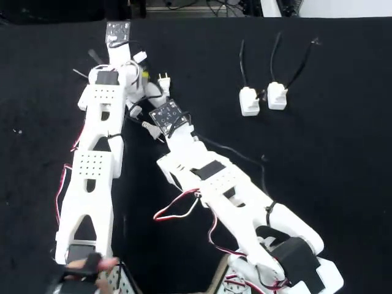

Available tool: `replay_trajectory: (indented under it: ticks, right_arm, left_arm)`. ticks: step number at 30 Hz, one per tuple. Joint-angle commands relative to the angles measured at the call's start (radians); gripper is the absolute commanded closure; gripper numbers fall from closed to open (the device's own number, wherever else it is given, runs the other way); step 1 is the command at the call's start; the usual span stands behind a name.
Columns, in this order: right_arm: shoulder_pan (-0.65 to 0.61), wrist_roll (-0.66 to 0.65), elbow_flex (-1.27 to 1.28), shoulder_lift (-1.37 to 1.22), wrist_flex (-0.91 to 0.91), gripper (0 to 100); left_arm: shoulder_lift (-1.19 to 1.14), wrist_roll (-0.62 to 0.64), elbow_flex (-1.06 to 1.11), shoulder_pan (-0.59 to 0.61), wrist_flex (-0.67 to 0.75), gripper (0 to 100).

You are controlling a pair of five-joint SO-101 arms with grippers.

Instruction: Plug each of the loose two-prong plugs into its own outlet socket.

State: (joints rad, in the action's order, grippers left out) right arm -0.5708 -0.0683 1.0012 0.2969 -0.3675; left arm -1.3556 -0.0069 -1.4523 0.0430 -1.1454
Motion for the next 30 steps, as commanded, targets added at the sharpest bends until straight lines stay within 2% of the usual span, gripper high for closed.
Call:
replay_trajectory:
  ticks: [1,6,12,21,26,30]
  right_arm:
    - [-0.012,0.008,-0.008,-0.002,0.017,72.3]
    - [-0.012,0.008,-0.008,-0.002,0.017,72.3]
    - [-0.012,0.008,-0.008,-0.002,0.017,72.3]
    - [-0.012,0.008,-0.008,-0.002,0.017,72.3]
    - [-0.012,0.008,-0.008,-0.002,0.017,72.3]
    - [-0.012,0.008,-0.008,-0.002,0.017,72.3]
  left_arm:
    - [0.052,-0.077,-0.130,0.053,-0.250,75]
    - [0.063,-0.176,-0.214,0.119,-0.439,76]
    - [0.123,-0.218,-0.209,0.142,-0.617,76]
    - [0.259,-0.212,-0.200,0.255,-0.618,76]
    - [0.382,-0.213,-0.107,0.315,-0.618,76]
    - [0.413,-0.210,-0.088,0.325,-0.555,76]
